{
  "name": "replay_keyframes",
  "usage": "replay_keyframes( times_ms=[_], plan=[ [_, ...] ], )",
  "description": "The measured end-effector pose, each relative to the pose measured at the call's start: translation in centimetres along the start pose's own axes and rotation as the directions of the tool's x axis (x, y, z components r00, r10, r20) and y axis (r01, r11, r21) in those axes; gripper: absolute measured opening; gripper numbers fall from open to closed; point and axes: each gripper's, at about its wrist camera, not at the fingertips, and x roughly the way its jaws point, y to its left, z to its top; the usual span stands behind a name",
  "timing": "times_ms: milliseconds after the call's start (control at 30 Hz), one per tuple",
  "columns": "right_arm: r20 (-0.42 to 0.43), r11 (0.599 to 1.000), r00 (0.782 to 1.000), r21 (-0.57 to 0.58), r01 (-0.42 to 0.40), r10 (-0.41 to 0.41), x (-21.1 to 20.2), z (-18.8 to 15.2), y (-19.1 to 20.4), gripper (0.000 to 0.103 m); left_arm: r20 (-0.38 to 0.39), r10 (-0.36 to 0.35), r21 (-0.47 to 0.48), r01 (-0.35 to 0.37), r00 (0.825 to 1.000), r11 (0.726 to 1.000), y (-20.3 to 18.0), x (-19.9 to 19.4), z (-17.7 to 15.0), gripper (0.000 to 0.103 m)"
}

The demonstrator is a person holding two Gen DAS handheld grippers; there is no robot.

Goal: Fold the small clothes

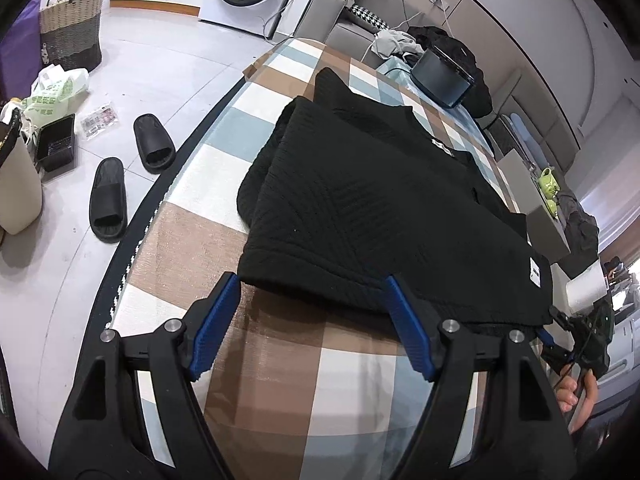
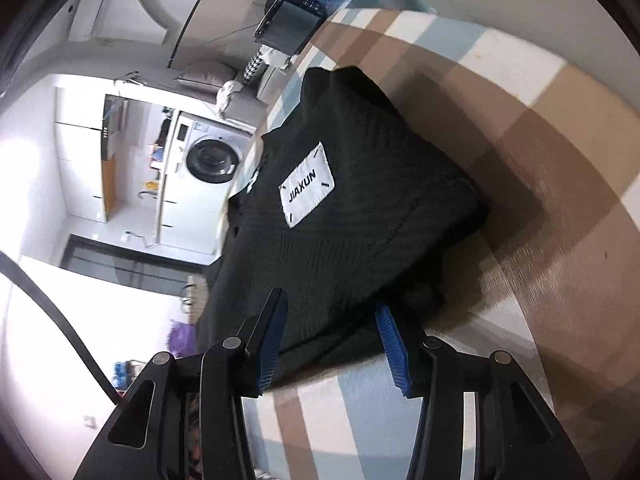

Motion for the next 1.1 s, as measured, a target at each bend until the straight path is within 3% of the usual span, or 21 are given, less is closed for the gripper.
replay_keyframes(
  times_ms=[333,533,700,1000,1100],
  plan=[
    [0.121,0.994,0.990,-0.080,0.076,-0.066,-3.7,1.0,0.6,0.051,0.011,0.005,-0.008,-0.004,1.000,1.000,0.8,-0.7,-0.1,0.071],
    [0.174,0.998,0.983,0.026,0.050,-0.053,-5.6,1.7,-3.1,0.054,0.013,0.001,-0.004,-0.001,1.000,1.000,1.1,-0.6,0.3,0.071],
    [0.156,0.999,0.988,0.043,-0.009,0.002,-4.3,3.1,-4.0,0.054,0.019,0.003,0.006,-0.003,1.000,1.000,0.8,-0.6,0.5,0.071],
    [0.107,0.995,0.992,-0.080,-0.065,0.073,-2.3,5.2,-2.8,0.054,0.039,0.030,-0.020,-0.029,0.999,0.999,1.7,-1.2,0.6,0.071],
    [0.139,0.986,0.987,-0.155,-0.060,0.082,-3.2,6.0,-1.8,0.054,0.038,0.032,-0.023,-0.031,0.999,0.999,2.0,-1.1,0.9,0.071]
  ],
)
